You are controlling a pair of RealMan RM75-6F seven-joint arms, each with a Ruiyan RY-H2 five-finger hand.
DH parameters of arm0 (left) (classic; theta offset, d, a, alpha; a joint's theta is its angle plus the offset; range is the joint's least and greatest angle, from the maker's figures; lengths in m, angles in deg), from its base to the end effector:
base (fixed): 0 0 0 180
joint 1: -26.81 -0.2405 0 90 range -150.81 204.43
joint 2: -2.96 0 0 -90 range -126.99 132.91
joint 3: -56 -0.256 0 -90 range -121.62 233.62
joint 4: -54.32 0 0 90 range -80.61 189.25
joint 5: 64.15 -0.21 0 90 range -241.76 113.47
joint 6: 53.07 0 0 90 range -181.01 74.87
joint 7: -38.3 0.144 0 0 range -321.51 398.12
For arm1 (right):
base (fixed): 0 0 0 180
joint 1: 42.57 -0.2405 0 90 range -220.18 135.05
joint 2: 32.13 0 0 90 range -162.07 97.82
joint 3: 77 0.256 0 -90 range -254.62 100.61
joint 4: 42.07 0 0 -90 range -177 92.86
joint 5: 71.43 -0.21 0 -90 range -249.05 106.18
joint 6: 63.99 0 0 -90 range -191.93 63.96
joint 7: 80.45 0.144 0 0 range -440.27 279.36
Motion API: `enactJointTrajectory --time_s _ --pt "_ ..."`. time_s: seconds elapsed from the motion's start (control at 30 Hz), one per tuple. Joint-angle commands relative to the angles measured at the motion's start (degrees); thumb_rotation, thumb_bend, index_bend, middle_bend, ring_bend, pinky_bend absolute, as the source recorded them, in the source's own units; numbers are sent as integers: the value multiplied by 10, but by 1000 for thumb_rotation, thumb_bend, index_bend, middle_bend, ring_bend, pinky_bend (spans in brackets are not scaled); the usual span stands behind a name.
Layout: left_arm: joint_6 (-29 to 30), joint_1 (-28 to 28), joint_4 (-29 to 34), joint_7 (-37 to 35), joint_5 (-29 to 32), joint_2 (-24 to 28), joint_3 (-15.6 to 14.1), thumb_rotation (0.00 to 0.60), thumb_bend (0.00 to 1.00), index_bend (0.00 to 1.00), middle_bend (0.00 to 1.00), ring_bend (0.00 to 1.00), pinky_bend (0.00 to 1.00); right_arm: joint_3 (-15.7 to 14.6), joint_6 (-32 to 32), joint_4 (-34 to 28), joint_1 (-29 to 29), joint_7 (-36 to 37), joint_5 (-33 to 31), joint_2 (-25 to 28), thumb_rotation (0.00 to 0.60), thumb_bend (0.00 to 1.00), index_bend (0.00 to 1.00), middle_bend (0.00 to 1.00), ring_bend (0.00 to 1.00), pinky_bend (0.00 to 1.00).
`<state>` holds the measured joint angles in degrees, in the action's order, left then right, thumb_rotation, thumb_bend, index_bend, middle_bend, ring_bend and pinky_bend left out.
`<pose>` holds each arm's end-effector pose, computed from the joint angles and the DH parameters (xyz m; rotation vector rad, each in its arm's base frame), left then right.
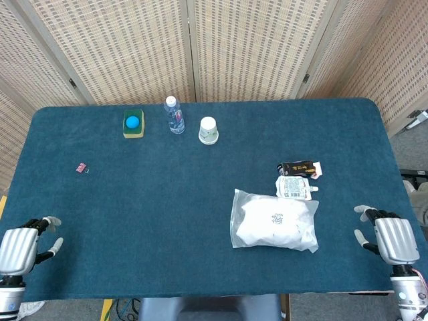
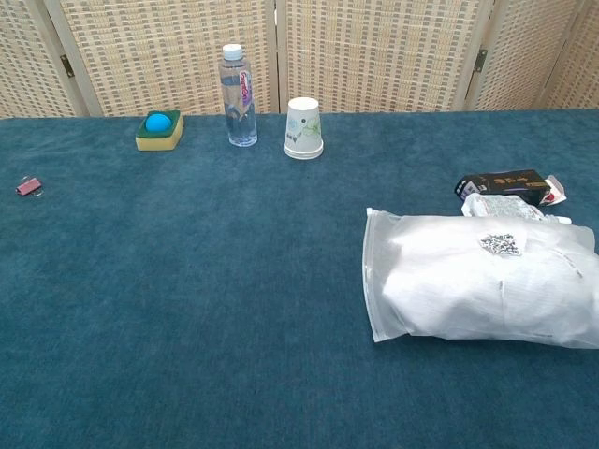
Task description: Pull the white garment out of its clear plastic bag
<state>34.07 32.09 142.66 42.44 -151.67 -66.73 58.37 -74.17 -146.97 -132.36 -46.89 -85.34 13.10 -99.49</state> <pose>-0.3096 0.1818 0.1360 -1.4083 -0.8342 -0.9083 -0.3201 -0.1780 0.1405 1.4011 -0.8998 0.8165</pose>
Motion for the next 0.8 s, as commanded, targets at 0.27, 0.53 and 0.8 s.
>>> enactJointTrajectory --time_s 0.27,0.53,0.8 --pt "3 2 7 10 -8 -12 -2 600 320 413 526 476 655 0 19 -33 -5 48 -6 2 600 43 104 195 266 489" --pt "-4 3 0 12 -16 -18 -11 600 320 408 526 476 655 3 107 -100 -51 -21 -41 -2 600 0 0 0 0 238" --pt "-6 0 -13 -4 -15 -22 -16 600 320 408 526 476 656 8 163 -132 -92 -76 -75 -47 600 0 0 0 0 163"
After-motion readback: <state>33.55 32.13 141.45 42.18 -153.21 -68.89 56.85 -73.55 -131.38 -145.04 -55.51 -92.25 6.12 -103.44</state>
